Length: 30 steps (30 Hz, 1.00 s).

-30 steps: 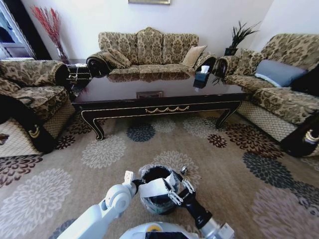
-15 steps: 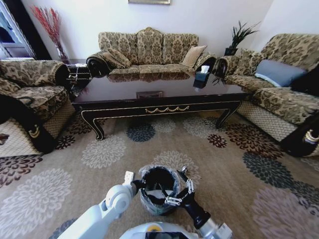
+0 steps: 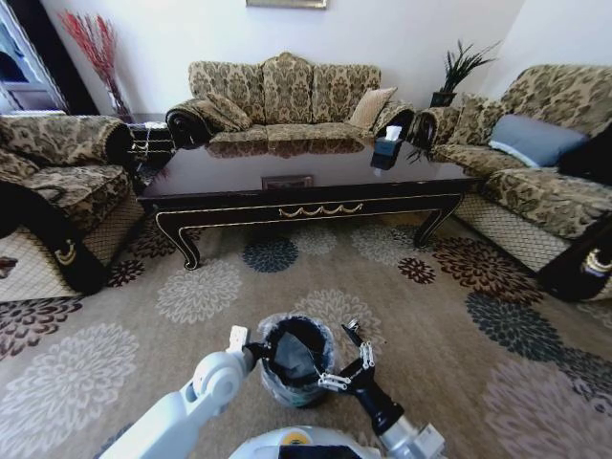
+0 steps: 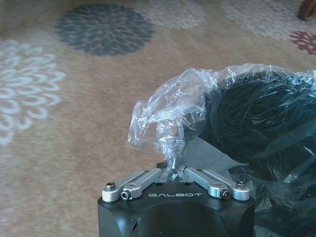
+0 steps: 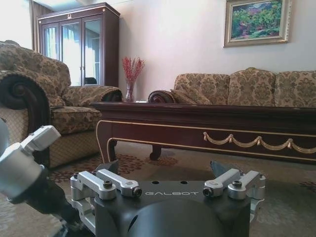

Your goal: Move to the front of the table and pick up the trash from the floor, then place it into the trash bin.

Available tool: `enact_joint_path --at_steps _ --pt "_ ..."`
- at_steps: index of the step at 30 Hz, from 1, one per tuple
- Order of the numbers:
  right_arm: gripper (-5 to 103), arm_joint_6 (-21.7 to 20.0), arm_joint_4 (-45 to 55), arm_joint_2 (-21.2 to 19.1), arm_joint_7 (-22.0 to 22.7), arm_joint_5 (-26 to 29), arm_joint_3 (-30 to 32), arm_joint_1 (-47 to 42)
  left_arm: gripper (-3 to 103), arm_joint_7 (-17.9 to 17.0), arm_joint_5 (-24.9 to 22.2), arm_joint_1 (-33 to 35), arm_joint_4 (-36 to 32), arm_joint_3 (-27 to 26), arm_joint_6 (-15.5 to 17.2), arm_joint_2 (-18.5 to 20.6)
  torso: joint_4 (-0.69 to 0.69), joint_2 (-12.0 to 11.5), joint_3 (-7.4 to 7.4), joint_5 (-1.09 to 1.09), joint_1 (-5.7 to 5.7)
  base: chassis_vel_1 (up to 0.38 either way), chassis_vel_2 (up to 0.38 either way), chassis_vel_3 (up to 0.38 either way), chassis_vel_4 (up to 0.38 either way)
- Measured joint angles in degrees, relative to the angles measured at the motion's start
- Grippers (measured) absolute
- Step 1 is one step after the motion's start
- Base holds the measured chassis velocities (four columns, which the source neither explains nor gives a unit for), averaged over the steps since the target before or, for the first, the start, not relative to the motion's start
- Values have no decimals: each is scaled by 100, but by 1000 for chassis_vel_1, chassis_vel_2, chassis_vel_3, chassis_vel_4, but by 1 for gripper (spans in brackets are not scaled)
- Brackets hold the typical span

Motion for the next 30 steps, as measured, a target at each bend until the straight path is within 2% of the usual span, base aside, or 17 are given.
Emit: enact_joint_path --at_steps 10,17,24,30 --pt "100 -72 -635 -79 200 414 46 391 2 88 -399 -145 258 -646 -1 185 -1 0 0 0 0 0 0 0 0" --pt "100 -91 -1503 -116 299 552 -89 645 2 223 -456 -111 526 -1104 -1 264 0 0 0 0 0 0 0 0 0" --pt "100 -101 -2455 -162 328 489 -314 1098 2 250 -537 -26 552 -1326 -1 310 -1 0 0 0 0 0 0 0 0" --pt "100 -39 -3442 -601 325 179 -600 1574 2 234 -646 65 433 -1480 -1 389 0 0 0 1 0 0 0 0 0"
